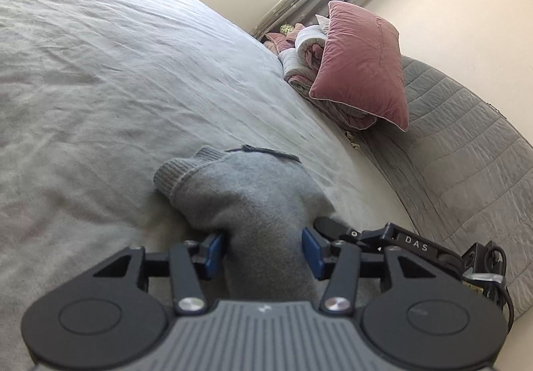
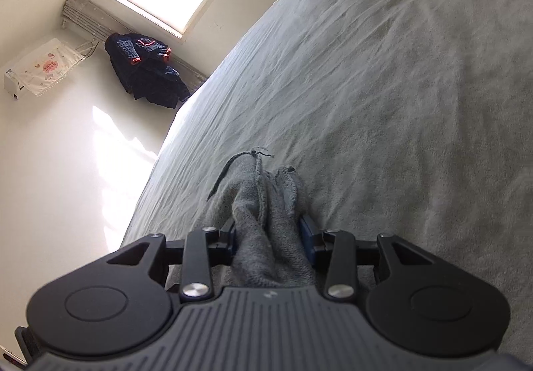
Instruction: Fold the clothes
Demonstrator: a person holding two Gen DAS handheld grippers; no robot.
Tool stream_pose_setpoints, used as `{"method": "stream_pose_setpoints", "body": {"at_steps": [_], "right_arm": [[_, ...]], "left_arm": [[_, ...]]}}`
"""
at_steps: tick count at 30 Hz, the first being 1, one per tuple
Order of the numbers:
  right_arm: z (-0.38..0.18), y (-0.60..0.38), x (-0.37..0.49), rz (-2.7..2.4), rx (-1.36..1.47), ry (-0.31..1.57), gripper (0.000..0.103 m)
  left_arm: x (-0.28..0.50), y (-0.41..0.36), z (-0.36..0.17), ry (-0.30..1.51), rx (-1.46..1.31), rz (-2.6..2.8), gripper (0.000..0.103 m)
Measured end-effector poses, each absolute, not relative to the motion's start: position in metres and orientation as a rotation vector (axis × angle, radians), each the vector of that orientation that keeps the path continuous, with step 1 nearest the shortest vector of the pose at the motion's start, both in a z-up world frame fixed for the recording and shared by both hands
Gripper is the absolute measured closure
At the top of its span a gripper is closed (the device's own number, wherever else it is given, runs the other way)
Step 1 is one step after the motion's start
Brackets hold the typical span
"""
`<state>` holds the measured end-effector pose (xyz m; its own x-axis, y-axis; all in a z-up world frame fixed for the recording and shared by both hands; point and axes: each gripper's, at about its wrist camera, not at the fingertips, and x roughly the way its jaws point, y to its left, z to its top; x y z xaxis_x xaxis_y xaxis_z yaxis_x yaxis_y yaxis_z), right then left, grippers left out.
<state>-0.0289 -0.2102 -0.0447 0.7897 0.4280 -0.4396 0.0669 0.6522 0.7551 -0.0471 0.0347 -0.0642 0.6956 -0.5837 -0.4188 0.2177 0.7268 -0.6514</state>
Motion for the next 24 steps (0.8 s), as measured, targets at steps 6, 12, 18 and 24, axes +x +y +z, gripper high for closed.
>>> {"method": "stream_pose_setpoints", "body": {"at_steps": [6, 12, 18, 24], "right_arm": [[-0.044, -0.206, -0.039, 0.224, 0.727, 0.603, 0.049], [-0.034, -0.201, -0.051, 0.165, 0.668, 0.611, 0.038], [-0.005, -0.213, -0.074, 0.100, 0.684, 0.614, 0.030], [0.006, -0.213, -0.096, 0.034, 0.734, 0.613, 0.023]], "left_arm": [[-0.015, 0.058, -0.075, 0.629, -0.736, -0.409, 0.035], [0.022, 0.062, -0.066, 0.658, -0.593, -0.329, 0.046], [0.065, 0.057, -0.041, 0.788, -0.542, -0.556, 0.026], [0.082, 0.029, -0.038, 0.863, -0.508, -0.793, 0.019]]}}
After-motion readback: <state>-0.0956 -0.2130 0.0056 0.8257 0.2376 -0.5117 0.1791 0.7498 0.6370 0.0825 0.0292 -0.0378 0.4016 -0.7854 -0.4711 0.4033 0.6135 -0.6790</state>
